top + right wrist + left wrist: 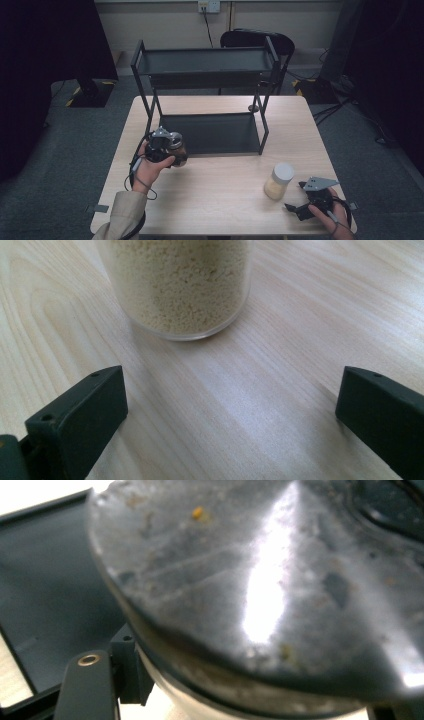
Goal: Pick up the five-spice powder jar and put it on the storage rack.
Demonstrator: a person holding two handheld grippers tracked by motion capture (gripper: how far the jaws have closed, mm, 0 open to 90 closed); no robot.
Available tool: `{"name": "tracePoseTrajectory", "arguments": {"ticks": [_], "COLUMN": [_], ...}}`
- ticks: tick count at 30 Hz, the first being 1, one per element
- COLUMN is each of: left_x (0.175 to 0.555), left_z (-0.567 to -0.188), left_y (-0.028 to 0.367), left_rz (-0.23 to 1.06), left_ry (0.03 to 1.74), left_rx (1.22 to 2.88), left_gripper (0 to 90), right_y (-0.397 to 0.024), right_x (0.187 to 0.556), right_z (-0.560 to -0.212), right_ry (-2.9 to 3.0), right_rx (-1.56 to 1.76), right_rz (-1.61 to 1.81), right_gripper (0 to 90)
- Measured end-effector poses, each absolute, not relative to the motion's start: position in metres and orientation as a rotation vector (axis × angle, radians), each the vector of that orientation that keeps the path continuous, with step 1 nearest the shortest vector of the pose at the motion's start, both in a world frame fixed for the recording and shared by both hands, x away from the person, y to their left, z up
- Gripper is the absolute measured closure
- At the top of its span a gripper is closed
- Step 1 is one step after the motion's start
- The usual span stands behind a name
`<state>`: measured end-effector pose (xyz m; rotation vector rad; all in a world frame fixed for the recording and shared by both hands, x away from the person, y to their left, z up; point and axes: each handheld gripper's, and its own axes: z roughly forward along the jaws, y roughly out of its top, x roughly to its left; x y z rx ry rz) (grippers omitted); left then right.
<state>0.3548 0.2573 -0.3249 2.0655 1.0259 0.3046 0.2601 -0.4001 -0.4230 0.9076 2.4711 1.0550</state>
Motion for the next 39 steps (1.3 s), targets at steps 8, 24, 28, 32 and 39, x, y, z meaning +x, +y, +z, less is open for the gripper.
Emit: {"name": "tracePoseTrajectory", "arguments": {"ticks": [8,24,28,32,39], "left_x": [0.365,0.38,0.383,0.386,0.391], "left_z": [-0.307,-0.27,-0.262,-0.256,-0.241], "left_y": [0.251,0.245,0.244,0.243,0.242], "left_rz": [0.314,0.312,0.31,0.307,0.326], "left_ry": [1.006,0.971,0.961,0.957,0.956], "left_rx": [2.083,2.098,2.091,2.087,2.103], "left_gripper": [29.6,29.7,29.7,29.7,29.7], "right_y": [-0.4,-0.4,-0.4,-0.4,-0.4], "right_x": [0.26,0.26,0.26,0.26,0.26], "right_z": [-0.423,-0.423,-0.423,-0.423,-0.423], "right_ry": [2.471,2.471,2.472,2.471,2.471], "right_rx": [0.908,0.908,0.908,0.908,0.908], "right_rz": [1.055,1.055,1.055,1.055,1.055], "right_gripper": [0.0,0.0,0.0,0.0,0.0]}}
